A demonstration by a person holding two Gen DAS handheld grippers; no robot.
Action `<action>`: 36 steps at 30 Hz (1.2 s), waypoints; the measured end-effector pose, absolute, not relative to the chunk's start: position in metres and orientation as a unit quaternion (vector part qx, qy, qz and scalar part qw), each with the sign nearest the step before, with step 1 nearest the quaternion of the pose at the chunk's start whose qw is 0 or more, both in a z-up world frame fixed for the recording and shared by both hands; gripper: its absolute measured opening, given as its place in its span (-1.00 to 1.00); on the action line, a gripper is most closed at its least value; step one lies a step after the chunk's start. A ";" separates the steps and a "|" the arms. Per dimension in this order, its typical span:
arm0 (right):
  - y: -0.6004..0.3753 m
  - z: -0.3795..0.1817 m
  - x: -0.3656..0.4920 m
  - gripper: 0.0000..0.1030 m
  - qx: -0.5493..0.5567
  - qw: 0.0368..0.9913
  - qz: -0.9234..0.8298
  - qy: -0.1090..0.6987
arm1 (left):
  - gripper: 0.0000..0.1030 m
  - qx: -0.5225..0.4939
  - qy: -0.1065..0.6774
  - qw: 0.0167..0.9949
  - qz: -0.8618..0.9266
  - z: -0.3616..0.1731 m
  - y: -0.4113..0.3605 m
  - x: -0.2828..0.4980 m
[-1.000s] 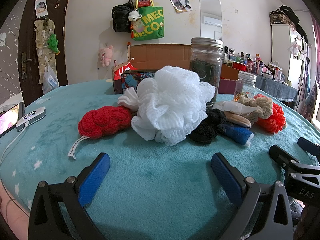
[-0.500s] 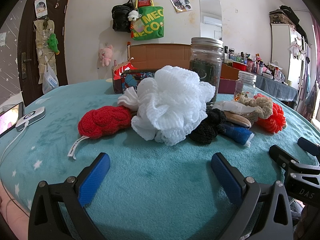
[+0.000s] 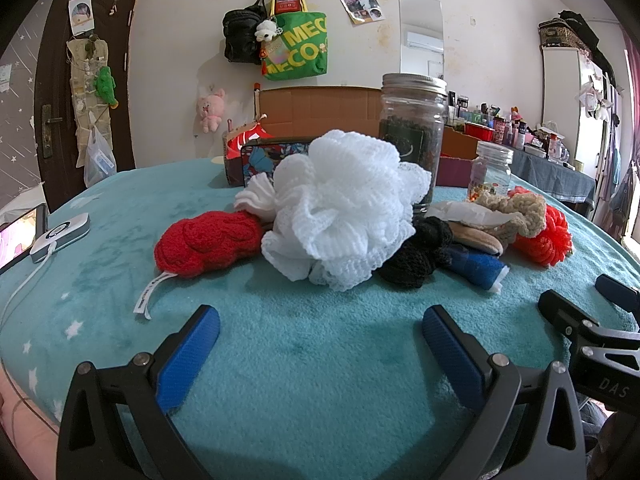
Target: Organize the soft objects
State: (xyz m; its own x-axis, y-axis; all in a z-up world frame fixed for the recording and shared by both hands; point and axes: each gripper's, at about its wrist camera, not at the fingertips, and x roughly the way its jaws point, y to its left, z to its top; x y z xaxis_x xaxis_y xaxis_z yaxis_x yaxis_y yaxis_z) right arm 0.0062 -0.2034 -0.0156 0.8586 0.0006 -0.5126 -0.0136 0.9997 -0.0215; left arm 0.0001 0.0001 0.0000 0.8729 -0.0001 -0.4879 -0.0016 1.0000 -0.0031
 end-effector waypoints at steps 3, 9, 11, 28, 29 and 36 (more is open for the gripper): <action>-0.203 -0.015 0.006 1.00 -0.012 0.964 0.004 0.267 | 1.00 -0.001 0.254 0.967 -0.002 0.001 0.000 0.000; -0.205 -0.007 0.007 1.00 -0.003 0.962 0.020 0.271 | 1.00 -0.014 0.251 0.967 -0.028 0.015 0.011 0.001; -0.209 0.000 0.009 1.00 0.005 0.964 0.028 0.264 | 1.00 -0.013 0.238 0.971 -0.034 0.025 0.013 -0.002; -0.242 0.043 0.083 1.00 0.061 0.950 0.111 0.287 | 1.00 -0.010 0.277 0.955 -0.101 0.066 0.017 0.055; -0.247 0.043 0.086 1.00 0.075 0.947 0.115 0.291 | 1.00 -0.009 0.278 0.955 -0.103 0.066 0.017 0.056; -0.260 0.038 0.088 0.85 0.093 0.938 0.136 0.304 | 0.75 0.020 0.294 0.948 -0.117 0.059 0.008 0.065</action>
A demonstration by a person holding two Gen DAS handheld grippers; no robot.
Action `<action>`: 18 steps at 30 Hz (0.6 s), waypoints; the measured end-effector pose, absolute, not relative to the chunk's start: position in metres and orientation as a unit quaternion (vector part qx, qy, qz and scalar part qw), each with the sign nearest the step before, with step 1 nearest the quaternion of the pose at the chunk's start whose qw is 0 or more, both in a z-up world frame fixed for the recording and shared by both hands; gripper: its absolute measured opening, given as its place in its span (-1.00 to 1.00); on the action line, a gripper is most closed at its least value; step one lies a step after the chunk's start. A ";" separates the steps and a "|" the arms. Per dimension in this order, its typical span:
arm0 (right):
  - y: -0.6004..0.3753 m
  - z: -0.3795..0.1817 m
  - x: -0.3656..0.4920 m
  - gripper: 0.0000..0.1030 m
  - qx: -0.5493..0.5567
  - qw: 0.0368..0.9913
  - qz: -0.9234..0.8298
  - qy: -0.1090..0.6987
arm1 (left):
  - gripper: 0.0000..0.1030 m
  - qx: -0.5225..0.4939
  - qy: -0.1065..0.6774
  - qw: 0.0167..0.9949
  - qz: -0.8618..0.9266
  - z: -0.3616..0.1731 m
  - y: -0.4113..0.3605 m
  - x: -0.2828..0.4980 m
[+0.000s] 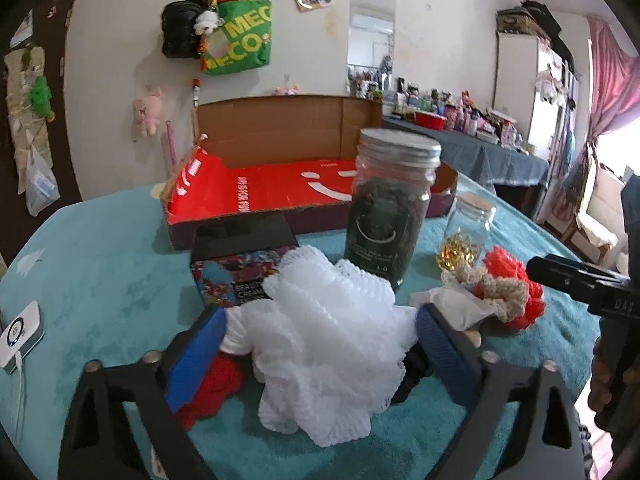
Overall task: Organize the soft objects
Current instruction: 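Grasp the white mesh puff with the left tool while the right tool grasps the red mesh puff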
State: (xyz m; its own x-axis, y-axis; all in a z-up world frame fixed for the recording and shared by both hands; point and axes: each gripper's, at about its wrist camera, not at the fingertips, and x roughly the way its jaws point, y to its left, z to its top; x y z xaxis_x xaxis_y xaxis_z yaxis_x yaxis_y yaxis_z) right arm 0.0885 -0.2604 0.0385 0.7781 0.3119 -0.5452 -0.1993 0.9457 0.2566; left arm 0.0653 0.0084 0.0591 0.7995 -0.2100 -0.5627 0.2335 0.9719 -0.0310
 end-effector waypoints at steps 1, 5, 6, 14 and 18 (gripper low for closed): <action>-0.259 0.037 0.089 0.69 0.092 0.935 0.146 0.309 | 0.65 0.022 0.298 0.947 -0.120 0.057 0.007 0.067; -0.252 0.028 0.094 -0.02 0.089 0.923 0.177 0.329 | 0.35 0.030 0.300 0.945 -0.127 0.052 0.004 0.067; -0.250 0.025 0.095 -0.14 0.095 0.917 0.197 0.333 | 0.23 0.036 0.297 0.946 -0.128 0.052 0.003 0.067; -0.251 0.044 0.082 -0.59 0.109 0.922 0.219 0.300 | -0.10 0.034 0.287 0.948 -0.134 0.067 0.005 0.063; -0.252 0.051 0.076 -0.61 0.111 0.926 0.220 0.286 | -0.23 0.031 0.283 0.949 -0.135 0.072 0.006 0.060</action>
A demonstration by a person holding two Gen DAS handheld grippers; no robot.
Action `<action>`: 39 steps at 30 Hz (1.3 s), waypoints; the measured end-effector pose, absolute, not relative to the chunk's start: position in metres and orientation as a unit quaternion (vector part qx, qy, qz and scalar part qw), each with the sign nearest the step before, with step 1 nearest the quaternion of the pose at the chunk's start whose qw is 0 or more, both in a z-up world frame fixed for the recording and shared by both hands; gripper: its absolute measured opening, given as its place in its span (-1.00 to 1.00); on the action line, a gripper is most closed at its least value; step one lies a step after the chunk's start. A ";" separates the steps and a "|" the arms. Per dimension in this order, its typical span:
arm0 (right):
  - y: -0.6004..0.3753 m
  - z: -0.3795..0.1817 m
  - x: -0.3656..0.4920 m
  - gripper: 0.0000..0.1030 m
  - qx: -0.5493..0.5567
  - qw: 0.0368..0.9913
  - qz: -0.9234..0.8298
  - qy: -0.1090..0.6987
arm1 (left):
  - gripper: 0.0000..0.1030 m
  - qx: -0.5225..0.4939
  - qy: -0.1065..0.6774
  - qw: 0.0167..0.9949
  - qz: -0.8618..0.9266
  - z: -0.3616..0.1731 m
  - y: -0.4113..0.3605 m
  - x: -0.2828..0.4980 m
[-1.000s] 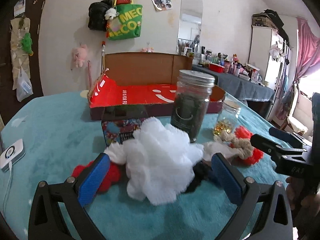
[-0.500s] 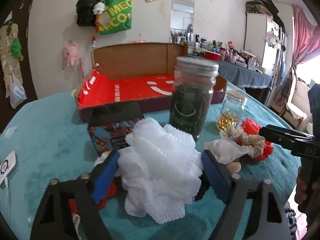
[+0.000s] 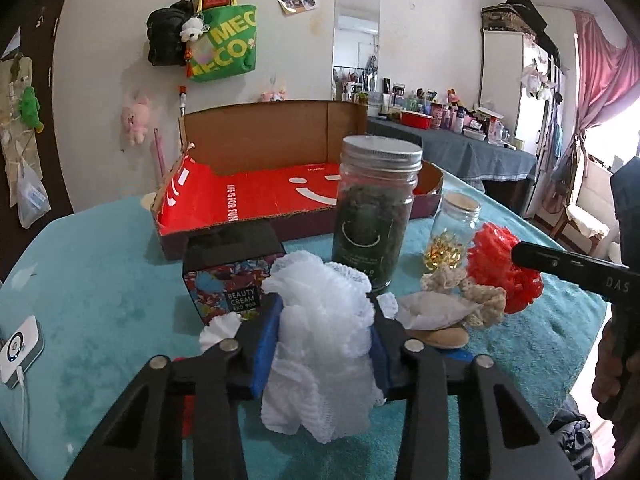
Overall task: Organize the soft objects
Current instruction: 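Grasp the white mesh puff with the left tool while the right tool grasps the red mesh puff, then carry both puffs into the cardboard box and lower them onto its red floor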
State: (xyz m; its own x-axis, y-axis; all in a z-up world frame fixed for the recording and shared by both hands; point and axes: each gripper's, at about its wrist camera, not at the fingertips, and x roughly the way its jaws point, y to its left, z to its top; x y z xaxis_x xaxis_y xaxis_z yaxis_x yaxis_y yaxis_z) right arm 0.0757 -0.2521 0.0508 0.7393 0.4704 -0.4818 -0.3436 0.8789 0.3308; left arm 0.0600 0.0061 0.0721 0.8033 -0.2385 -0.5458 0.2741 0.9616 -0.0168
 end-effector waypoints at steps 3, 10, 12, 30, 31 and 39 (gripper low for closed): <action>-0.253 0.058 0.073 -0.61 0.112 0.927 0.221 0.281 | -0.48 0.036 0.274 0.952 -0.134 0.077 0.006 0.056; -0.253 0.072 0.069 -0.61 0.110 0.932 0.224 0.262 | -0.56 0.027 0.281 0.948 -0.146 0.079 0.009 0.056; -0.252 0.071 0.067 -0.61 0.108 0.933 0.223 0.261 | -0.56 0.025 0.278 0.949 -0.146 0.077 0.011 0.053; -0.248 0.034 0.061 0.45 0.046 0.940 0.160 0.297 | 0.67 0.043 0.269 0.951 -0.143 0.059 0.008 0.041; -0.246 0.033 0.057 0.74 0.036 0.944 0.155 0.290 | 0.67 0.047 0.269 0.952 -0.141 0.057 0.007 0.040; -0.231 0.024 0.046 0.71 -0.025 0.956 0.129 0.262 | 0.64 0.039 0.285 0.948 -0.136 0.043 0.008 0.042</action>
State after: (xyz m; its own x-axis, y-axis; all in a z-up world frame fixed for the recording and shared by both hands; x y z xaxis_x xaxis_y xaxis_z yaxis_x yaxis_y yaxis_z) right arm 0.0458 -0.2307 0.0238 0.8295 0.2331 -0.5075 -0.2597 0.9655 0.0190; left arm 0.0423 0.0079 0.0426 0.8013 -0.2346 -0.5504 0.2794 0.9602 -0.0025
